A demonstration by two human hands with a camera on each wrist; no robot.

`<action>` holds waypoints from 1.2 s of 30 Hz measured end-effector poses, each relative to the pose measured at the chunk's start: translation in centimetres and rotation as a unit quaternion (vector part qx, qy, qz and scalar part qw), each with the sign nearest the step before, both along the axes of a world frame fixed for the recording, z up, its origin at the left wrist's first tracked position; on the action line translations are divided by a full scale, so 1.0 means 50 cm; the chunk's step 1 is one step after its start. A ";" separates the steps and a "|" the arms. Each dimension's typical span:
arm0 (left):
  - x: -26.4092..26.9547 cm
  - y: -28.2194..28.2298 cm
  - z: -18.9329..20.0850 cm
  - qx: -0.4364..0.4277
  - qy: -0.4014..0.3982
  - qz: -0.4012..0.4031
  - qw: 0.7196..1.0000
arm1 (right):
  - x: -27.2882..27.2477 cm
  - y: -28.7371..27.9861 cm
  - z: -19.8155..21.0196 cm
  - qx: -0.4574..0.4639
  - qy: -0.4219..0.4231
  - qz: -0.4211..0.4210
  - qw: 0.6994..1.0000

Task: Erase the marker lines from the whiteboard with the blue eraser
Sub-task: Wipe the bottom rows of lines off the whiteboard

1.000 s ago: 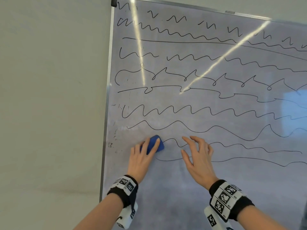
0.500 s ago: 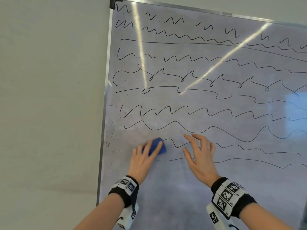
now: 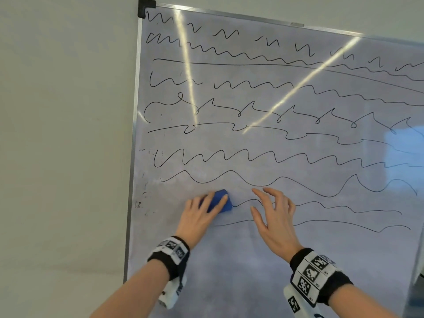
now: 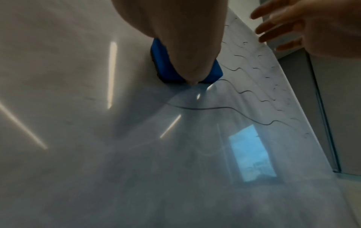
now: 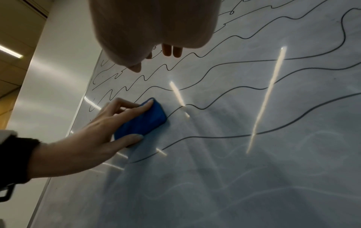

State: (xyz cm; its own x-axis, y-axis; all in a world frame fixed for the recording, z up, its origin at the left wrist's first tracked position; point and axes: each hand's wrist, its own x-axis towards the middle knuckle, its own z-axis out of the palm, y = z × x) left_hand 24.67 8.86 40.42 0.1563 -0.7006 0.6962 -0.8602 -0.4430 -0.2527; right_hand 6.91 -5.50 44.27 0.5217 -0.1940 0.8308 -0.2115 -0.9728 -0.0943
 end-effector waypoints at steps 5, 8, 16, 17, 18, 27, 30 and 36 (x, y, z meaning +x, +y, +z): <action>-0.054 -0.070 0.018 0.062 -0.002 -0.011 0.998 | -0.019 -0.016 0.002 0.003 -0.012 -0.010 1.000; -0.031 -0.027 -0.024 0.095 -0.042 -0.012 0.994 | -0.021 -0.019 -0.008 0.005 -0.014 -0.018 1.000; 0.078 0.124 -0.042 0.008 -0.008 0.052 0.999 | 0.018 0.019 -0.013 0.013 0.014 0.004 1.000; 0.073 0.106 -0.024 -0.021 0.004 0.057 0.998 | 0.021 0.021 -0.012 0.015 0.016 0.005 1.000; 0.063 0.082 -0.007 -0.042 0.010 0.057 0.997 | 0.022 0.023 -0.010 0.016 0.015 0.005 1.000; -0.063 -0.081 -0.055 0.111 -0.056 -0.055 0.991 | -0.029 -0.012 0.001 0.008 -0.031 -0.034 0.999; -0.030 -0.023 -0.086 0.132 -0.083 -0.060 0.986 | -0.039 -0.027 -0.016 0.005 -0.020 -0.042 0.999; 0.047 0.083 -0.092 0.097 -0.034 0.026 0.994 | -0.019 -0.022 -0.021 0.009 -0.001 -0.030 1.000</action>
State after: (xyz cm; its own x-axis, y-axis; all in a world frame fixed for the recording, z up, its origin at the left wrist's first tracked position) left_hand 27.00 12.99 35.81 0.1524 -0.8154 0.5585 -0.8154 -0.4230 -0.3952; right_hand 5.97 -6.59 43.21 0.5079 -0.2393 0.8275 -0.2687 -0.9567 -0.1117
